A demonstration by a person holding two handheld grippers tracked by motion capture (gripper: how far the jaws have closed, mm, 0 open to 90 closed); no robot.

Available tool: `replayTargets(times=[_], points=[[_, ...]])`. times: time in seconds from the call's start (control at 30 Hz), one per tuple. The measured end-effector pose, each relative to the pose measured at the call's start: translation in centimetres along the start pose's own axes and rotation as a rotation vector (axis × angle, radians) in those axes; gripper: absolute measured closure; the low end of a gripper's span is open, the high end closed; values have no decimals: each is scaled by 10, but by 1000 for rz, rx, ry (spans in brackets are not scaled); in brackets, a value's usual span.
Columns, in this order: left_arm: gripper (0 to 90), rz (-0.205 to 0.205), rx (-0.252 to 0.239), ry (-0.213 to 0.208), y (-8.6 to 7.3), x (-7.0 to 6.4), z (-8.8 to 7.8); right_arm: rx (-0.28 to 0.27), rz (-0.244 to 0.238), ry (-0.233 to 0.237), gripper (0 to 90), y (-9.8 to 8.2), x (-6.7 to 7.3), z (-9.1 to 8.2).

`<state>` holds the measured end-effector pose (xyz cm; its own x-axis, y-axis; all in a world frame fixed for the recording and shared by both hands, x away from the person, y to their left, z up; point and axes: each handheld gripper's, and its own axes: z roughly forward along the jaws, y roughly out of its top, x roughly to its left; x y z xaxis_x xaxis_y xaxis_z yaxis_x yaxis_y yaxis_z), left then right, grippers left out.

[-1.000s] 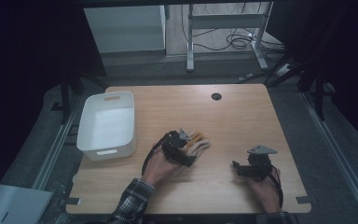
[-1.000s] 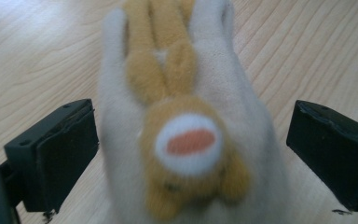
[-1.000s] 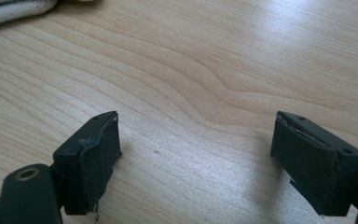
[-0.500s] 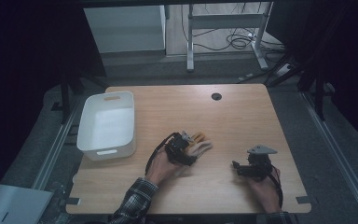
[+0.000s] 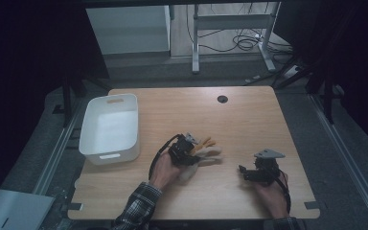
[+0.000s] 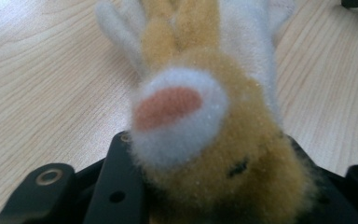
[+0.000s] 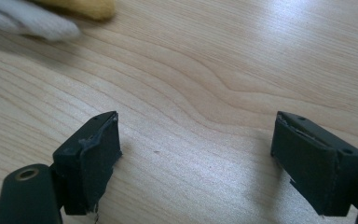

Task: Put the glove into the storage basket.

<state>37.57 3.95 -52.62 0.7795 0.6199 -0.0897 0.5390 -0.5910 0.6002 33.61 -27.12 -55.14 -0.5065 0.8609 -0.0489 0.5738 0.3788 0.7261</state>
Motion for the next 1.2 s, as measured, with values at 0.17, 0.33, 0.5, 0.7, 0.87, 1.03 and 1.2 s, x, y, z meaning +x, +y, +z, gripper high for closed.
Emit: replayTargets(times=[0.17,0.33,0.5,0.7,0.87,1.03,1.2], points=[[710,-3,-7,-6,1,0,-5,0,0,0,159,0,0,0],[733,-3,-4,2,2,2,-10,0,-1,0,158,0,0,0],[727,0,1,51,0,5,-12,0,0,0,159,0,0,0],[225,1,29,100,-3,5,-4,0,-1,0,159,0,0,0],[83,-40,65,99,-12,6,-4,0,-1,0,158,0,0,0],[54,-25,64,94,-25,0,-5,0,-1,0,158,0,0,0],[47,9,41,86,-37,-4,-15,0,-1,0,158,0,0,0]])
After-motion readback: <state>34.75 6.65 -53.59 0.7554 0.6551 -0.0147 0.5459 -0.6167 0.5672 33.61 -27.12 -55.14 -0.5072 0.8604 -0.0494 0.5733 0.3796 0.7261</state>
